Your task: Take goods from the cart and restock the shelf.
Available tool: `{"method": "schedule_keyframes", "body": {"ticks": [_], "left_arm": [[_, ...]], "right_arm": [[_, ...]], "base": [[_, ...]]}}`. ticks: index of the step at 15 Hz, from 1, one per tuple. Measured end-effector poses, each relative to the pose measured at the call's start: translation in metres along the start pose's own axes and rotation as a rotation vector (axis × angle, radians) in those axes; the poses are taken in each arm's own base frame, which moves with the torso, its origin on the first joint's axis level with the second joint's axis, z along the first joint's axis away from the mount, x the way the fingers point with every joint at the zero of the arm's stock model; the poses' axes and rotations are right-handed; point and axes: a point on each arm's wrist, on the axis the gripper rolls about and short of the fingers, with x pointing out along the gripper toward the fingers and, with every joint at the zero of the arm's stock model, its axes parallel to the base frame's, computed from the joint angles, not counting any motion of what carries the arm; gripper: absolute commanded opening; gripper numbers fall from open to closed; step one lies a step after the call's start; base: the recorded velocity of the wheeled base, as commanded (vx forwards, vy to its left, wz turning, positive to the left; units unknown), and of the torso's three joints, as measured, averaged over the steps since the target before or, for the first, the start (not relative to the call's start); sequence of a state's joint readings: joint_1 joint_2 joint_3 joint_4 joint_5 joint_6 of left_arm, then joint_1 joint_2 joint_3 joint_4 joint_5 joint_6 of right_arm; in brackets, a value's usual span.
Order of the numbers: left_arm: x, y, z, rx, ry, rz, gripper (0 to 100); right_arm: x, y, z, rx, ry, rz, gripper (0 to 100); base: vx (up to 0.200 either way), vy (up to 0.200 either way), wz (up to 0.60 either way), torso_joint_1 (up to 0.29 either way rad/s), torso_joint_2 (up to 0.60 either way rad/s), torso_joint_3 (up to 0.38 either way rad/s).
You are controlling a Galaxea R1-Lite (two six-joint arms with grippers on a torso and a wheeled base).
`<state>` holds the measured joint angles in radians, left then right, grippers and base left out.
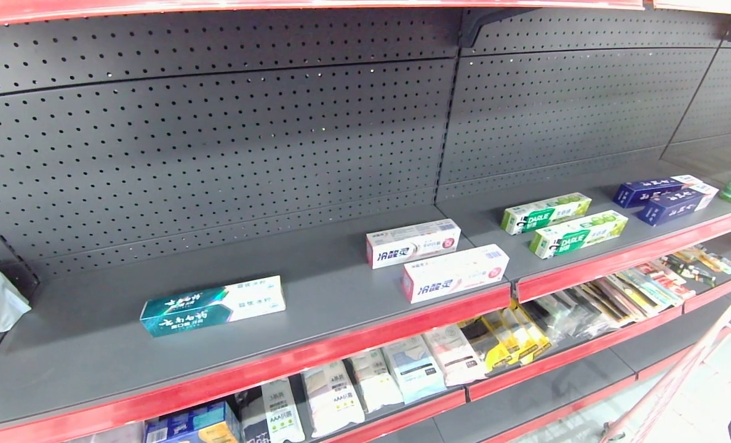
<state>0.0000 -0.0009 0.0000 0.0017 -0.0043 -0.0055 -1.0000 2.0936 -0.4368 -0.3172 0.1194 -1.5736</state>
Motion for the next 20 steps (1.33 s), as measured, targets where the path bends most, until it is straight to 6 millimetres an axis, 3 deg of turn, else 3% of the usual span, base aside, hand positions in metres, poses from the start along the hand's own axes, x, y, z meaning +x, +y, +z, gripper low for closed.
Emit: {"method": "schedule_keyframes", "body": {"ticks": [20], "left_arm": [[0.0000, 0.0000, 0.0000, 0.000, 0.000, 0.000, 100]], "right_arm": [[-0.0004, -0.0019, 0.0000, 0.000, 0.000, -0.007, 100]], "base": [[0.000, 0.000, 0.00, -0.151, 0.34, 0.180]]}}
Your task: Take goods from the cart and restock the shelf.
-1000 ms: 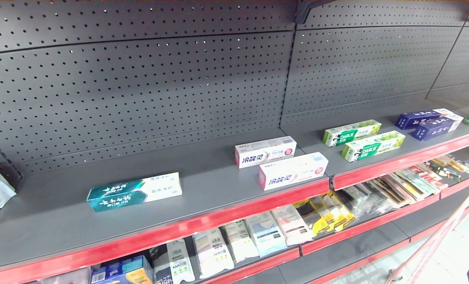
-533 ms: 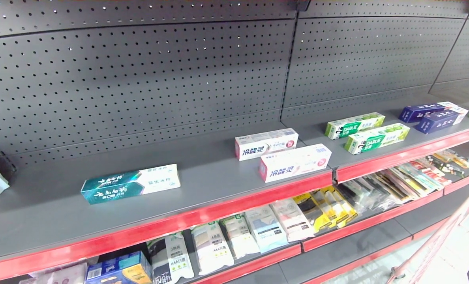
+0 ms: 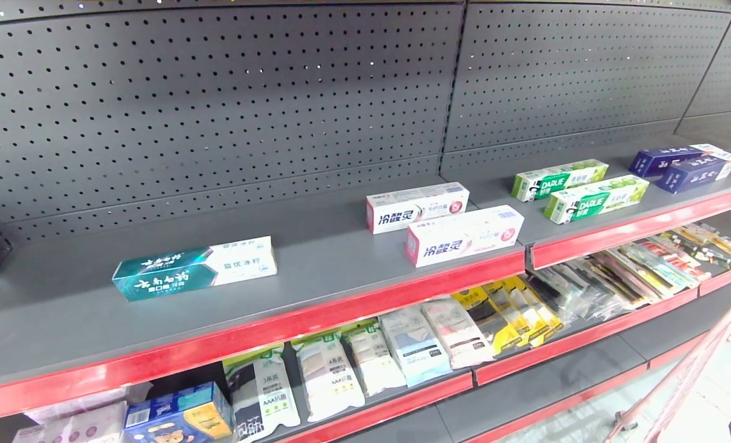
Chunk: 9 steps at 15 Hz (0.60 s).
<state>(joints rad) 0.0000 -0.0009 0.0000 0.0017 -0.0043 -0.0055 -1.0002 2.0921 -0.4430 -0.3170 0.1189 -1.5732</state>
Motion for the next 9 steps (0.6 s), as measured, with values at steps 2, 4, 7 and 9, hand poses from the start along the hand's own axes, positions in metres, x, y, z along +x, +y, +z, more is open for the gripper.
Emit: {"method": "schedule_keyframes", "body": {"ticks": [2, 4, 7, 9], "left_arm": [[0.0000, 0.0000, 0.0000, 0.000, 0.000, 0.000, 100], [0.0000, 0.0000, 0.0001, 0.000, -0.001, 0.000, 100], [0.0000, 0.0000, 0.0000, 0.000, 0.000, 0.000, 100], [0.0000, 0.0000, -0.0001, 0.000, 0.001, 0.000, 100]], "right_arm": [[-0.0001, -0.0006, 0.0001, 0.000, 0.000, -0.002, 100], [-0.0001, -0.0006, 0.0001, -0.001, 0.000, -0.003, 100], [-0.0002, -0.0009, 0.0000, -0.001, 0.000, -0.006, 100], [-0.0001, -0.0008, 0.0001, 0.001, 0.000, -0.004, 100]], "base": [[0.000, 0.000, 0.00, -0.164, 0.38, 0.225], [0.000, 0.000, 0.00, -0.193, 0.43, 0.239], [0.000, 0.000, 0.00, -0.227, 0.54, 0.308], [0.000, 0.000, 0.00, -0.142, 0.34, 0.186]]}}
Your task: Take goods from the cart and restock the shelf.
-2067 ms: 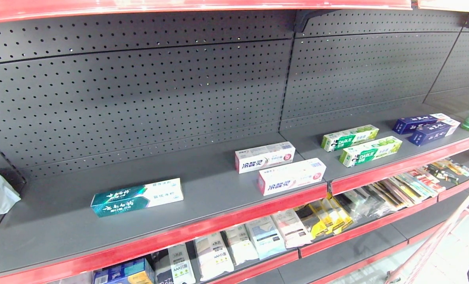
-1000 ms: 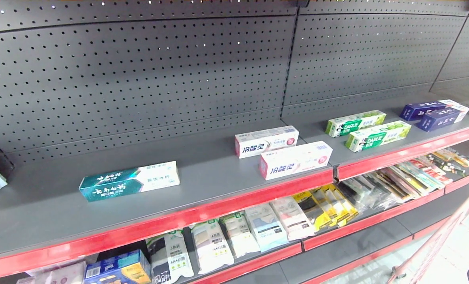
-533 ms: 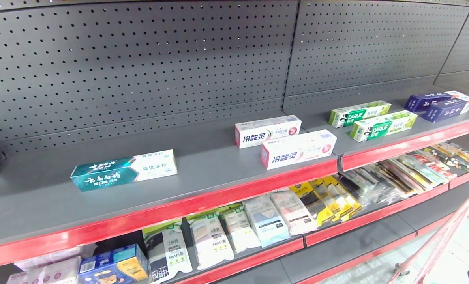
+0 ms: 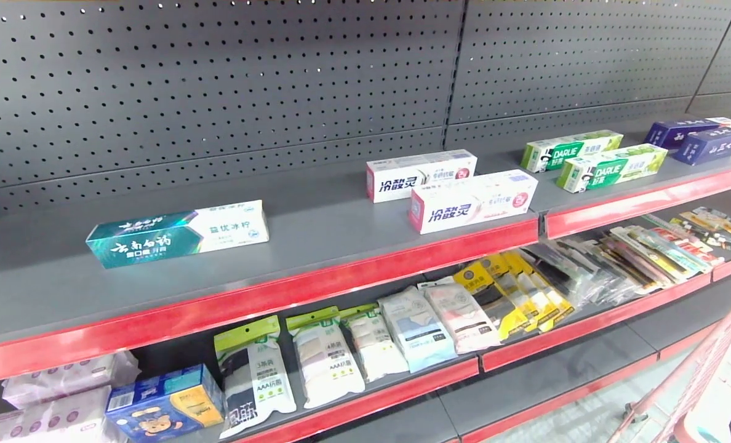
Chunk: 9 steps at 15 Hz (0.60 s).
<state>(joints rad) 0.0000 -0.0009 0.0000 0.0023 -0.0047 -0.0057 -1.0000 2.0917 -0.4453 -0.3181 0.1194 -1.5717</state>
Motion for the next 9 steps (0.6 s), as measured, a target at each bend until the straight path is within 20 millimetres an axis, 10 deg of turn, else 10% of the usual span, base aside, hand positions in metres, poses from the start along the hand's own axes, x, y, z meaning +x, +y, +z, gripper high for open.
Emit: {"method": "schedule_keyframes", "body": {"ticks": [9], "left_arm": [[0.000, 0.000, 0.000, 0.000, -0.001, 0.000, 100]], "right_arm": [[0.001, -0.021, 0.001, 0.008, -0.044, 0.017, 100]], "base": [[0.000, 0.000, 0.00, -0.010, 0.02, 0.014]]}}
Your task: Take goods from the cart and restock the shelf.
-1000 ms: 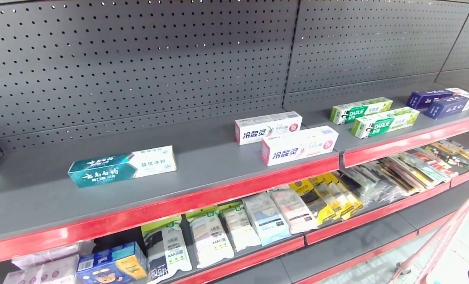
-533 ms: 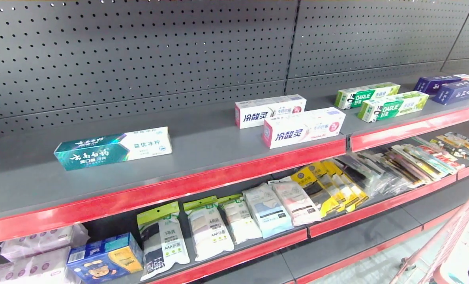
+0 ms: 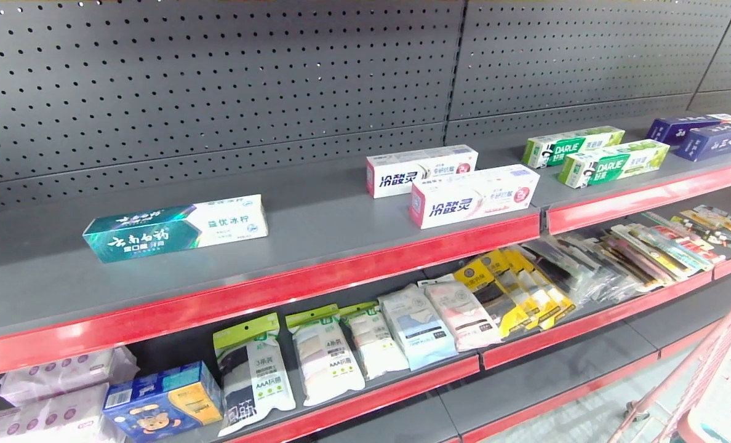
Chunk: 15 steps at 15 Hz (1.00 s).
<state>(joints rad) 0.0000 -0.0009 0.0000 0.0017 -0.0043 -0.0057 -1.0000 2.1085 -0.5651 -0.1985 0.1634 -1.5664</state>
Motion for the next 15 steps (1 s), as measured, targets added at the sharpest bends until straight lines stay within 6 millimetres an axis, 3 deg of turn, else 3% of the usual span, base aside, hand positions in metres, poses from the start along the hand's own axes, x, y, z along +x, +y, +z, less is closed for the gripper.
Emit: {"method": "schedule_keyframes", "body": {"ticks": [4, 15], "left_arm": [[0.000, 0.000, 0.000, 0.000, 0.000, 0.000, 100], [0.000, 0.000, 0.000, 0.000, 0.000, 0.000, 100]], "right_arm": [[0.006, -0.012, -0.001, -0.002, 0.006, 0.017, 100], [0.016, -0.009, -0.003, 0.001, 0.001, 0.050, 100]], "base": [[0.000, 0.000, 0.00, 0.000, 0.00, 0.000], [0.000, 0.000, 0.00, 0.000, 0.00, 0.000]]}}
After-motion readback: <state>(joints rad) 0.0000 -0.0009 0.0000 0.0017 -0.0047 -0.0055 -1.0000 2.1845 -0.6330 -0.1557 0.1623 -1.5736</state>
